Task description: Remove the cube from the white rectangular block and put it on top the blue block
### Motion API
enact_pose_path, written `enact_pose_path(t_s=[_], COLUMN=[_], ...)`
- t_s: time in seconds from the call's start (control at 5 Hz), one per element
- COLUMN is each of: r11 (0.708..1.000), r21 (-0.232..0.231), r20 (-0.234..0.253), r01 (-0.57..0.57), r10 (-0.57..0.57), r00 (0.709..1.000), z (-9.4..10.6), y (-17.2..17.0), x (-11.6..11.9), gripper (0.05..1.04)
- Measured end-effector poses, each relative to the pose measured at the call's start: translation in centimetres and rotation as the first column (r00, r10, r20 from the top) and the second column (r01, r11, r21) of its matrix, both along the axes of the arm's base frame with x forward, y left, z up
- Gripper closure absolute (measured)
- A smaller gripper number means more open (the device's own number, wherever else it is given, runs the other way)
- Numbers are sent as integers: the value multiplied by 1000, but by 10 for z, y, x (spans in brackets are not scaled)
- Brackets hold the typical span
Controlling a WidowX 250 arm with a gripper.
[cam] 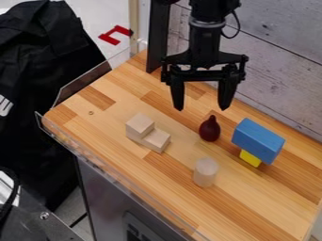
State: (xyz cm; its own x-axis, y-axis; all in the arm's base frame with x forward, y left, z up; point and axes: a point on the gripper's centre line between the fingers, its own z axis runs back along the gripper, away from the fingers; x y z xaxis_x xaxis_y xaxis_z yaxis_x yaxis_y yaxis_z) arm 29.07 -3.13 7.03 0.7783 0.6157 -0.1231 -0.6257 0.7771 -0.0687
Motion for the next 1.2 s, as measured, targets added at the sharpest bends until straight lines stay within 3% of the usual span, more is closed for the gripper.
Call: enact_pose_path(t_s=[0.2,0.4,0.6,1.0,1.2], r11=[1000,988,956,888,830], r21=[-1,-47,-66,-45,-11], r20=[-32,-71,-30,-7,-41], r01=[-5,-150,-287,-457,-558], r10=[5,146,286,457,557], r00=[999,987,958,889,829], z=[-9,-21,-16,-19,-32], y=[1,23,48,63,62], x=[-4,-18,-29,-31,-26], gripper=[83,83,83,83,83])
